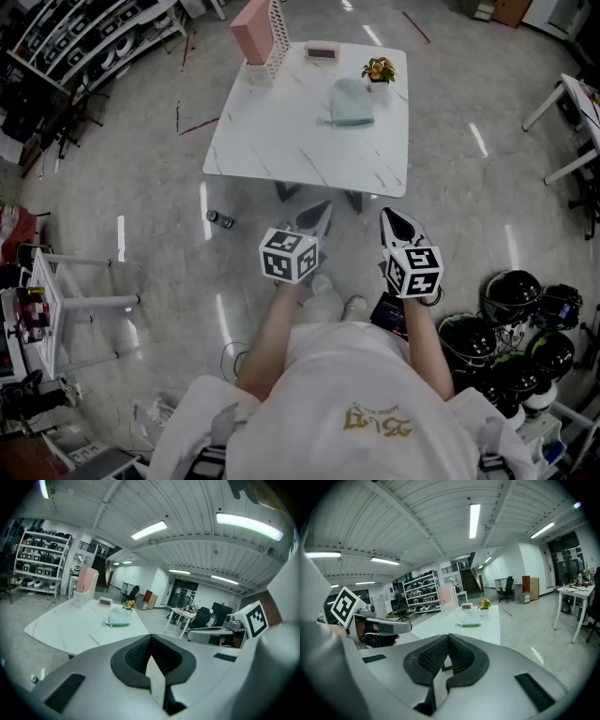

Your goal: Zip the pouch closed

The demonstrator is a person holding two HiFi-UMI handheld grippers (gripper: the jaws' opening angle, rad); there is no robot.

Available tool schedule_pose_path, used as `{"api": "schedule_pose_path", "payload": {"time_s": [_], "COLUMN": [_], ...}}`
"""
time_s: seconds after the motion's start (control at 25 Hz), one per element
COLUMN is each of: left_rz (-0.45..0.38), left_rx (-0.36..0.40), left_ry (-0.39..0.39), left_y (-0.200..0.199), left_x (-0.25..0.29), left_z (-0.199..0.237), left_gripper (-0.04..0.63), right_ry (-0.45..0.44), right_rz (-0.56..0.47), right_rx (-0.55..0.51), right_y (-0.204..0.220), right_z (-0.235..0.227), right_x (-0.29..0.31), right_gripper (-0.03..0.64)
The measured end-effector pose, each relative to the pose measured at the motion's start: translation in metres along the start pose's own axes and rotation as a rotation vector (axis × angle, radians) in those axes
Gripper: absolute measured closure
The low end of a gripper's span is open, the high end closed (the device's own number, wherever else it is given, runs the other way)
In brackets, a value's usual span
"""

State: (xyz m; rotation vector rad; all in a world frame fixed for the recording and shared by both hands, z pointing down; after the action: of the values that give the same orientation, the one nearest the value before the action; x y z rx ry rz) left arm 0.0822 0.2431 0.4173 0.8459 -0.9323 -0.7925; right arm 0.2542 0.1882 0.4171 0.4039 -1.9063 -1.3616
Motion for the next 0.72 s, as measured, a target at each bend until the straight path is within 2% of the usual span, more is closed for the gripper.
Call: {"api": "schedule_pose_path", "payload": {"time_s": [0.4, 0.6, 0.72], "left_rz": [-0.025, -0.035, -0.055], "left_rx": [-0.032, -0.016, -0.016], "left_ry": [-0.073, -0.102, -0.113], "left_y": [0.016, 0.013, 0.009], "left_x": [-0.020, -0.024, -0.026], "left_z": [-0.012, -0.012, -0.010], "left_gripper": [0.577, 0.577, 0.577], "right_ry": [-0.044, -0.064, -0.055], "right_rz": [-0.023, -0.038, -0.035], "right_rx": [0.006, 0.054, 0.036], "right_y": [0.007, 0.006, 0.005], "right_z": [0.005, 0.001, -0.002], "right_x": [-0.021, -0.022, -0.021], "right_gripper": [0.604, 0.604, 0.604]}}
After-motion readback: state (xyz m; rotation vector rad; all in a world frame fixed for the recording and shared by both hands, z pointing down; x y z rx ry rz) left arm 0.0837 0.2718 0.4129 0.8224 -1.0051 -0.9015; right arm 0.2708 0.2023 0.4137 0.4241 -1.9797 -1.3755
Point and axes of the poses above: the fingertips, and each gripper's own axes: x forward along the fingers, z to its left, y out of its underside, the point moved 6 cm from there along -x, backward along the fingers, and after that the axes turned 6 degrees about y, right-handed, at the moved point
